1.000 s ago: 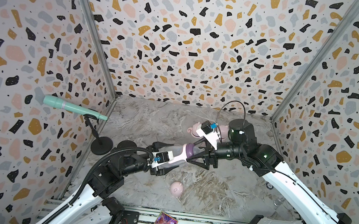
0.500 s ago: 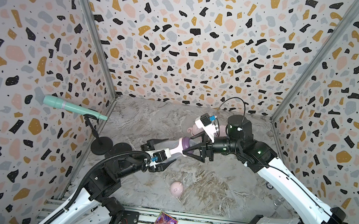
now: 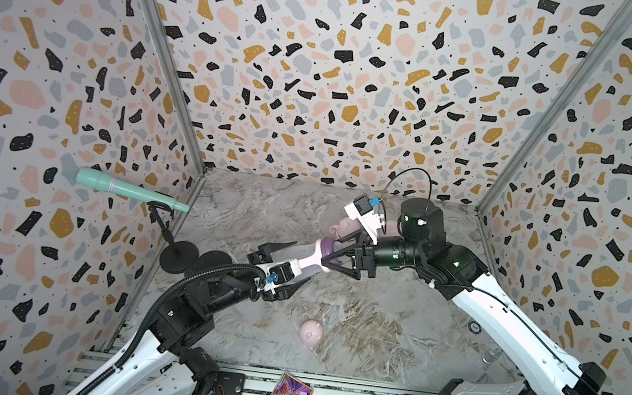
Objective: Assemble the baby bottles
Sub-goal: Screw the nipple onto the baby bottle, then place the baby bottle at the center of the board.
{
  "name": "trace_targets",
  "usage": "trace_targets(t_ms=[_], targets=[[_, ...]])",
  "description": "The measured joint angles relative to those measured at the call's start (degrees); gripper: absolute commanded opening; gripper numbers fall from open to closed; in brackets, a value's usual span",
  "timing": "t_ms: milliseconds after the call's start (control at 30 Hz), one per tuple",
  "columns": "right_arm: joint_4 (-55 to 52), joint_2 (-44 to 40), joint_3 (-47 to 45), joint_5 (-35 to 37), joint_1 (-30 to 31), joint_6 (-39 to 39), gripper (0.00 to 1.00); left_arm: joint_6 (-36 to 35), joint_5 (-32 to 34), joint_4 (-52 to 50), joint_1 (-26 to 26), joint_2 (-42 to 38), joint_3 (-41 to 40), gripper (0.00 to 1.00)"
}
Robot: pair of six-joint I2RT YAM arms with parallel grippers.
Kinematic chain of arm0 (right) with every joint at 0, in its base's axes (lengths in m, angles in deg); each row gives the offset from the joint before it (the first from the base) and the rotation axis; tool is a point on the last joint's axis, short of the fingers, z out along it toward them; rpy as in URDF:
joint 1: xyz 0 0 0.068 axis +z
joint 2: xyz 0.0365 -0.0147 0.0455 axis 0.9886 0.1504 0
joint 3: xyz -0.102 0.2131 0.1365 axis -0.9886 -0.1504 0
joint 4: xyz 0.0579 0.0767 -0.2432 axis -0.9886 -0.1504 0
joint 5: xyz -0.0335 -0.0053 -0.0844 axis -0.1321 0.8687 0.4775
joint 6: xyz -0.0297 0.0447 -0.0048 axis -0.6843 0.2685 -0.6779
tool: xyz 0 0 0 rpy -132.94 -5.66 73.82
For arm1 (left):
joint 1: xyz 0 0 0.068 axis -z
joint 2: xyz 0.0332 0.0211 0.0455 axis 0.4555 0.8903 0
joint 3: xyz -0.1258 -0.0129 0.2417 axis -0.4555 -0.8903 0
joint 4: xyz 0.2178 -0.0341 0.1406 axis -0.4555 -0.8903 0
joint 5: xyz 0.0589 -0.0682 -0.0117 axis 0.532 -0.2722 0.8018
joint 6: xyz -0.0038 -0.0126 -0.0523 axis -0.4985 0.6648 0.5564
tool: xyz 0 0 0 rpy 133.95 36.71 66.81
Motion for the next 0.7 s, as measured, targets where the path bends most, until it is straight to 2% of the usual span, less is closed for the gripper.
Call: trace_targets(t_ms=[33, 133, 433, 700], targets=[[-1.5, 0.0, 0.7, 0.3, 0.0, -1.2, 0.85, -0.1, -0.7, -0.3, 0.0, 0.5, 0.5, 0.00], [-4.8, -2.5, 1.2, 2.2, -0.2, -6.2, 1.00, -0.3, -3.6, -3.7, -0.5, 2.6, 2.6, 0.00], [-5.8, -17.0, -2.3, 5.3, 0.9, -19.9, 0.99, -0.1, -22.3, -13.9, -0.9, 11.9, 7.6, 0.00], [-7.6, -15.8, -6.9, 9.9, 6.9, -26.2, 0.99, 1.9, -31.5, -13.1, -0.9, 13.1, 10.3, 0.00]])
